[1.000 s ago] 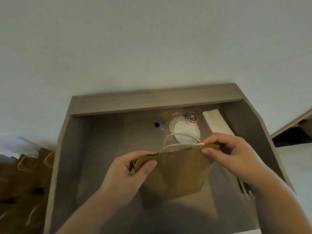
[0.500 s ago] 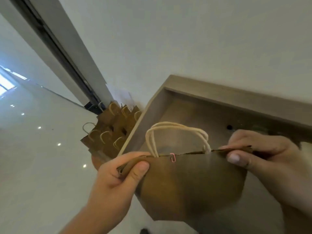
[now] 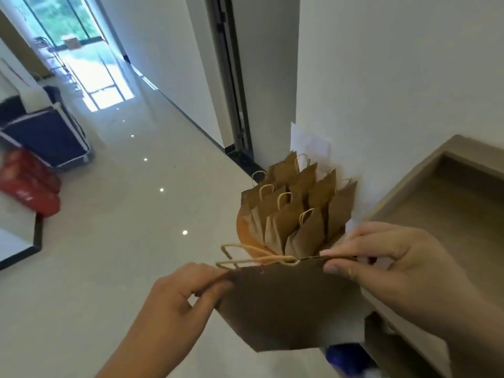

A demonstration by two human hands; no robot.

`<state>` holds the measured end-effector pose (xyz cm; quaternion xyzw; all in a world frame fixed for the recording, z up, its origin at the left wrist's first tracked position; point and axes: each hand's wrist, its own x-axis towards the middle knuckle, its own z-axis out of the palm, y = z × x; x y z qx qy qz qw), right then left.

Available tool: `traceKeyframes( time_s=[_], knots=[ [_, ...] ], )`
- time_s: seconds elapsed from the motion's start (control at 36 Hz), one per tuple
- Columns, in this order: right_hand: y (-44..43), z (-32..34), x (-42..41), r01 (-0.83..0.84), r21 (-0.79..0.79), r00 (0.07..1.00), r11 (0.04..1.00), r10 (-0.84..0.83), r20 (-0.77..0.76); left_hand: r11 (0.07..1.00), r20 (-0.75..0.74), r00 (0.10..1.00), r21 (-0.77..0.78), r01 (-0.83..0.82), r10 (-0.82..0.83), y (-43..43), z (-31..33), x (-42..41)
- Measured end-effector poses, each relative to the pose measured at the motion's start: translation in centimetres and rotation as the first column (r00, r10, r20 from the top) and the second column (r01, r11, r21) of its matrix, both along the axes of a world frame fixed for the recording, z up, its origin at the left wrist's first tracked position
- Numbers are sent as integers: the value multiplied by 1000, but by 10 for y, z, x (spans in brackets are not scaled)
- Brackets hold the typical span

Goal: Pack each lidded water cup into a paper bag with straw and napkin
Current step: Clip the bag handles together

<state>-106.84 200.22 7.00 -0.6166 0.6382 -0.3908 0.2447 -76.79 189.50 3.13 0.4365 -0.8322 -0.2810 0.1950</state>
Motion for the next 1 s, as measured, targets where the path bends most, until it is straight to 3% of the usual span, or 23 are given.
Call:
traceKeyframes(
  time_s=[0.11, 0.25, 0.36, 0.5, 0.67, 1.0],
  knots=[
    [-47, -23, 67, -15, 69, 998, 998, 19, -58, 1000, 126, 992, 22, 17, -20, -47, -16, 71],
    [-99, -53, 114, 26, 274, 983, 961, 26, -183, 1000, 118, 993, 18, -13, 11, -103, -39, 109],
    [-120, -75, 128, 81, 433, 988, 898, -16, -152, 995, 153, 986, 83, 51, -63, -145, -50, 111],
    [-138, -111, 121, 135, 488, 990, 862, -137, -32, 980, 179, 970, 142, 142, -166, -207, -80, 84],
    [-183, -194, 87, 242, 523, 965, 817, -261, -39, 936, 317, 895, 262, 235, -314, -279, -137, 27],
    [-290, -325, 26, 379, 676, 845, 632, -535, 27, 838, 405, 803, 508, 199, -436, -404, -250, -97]
  ],
)
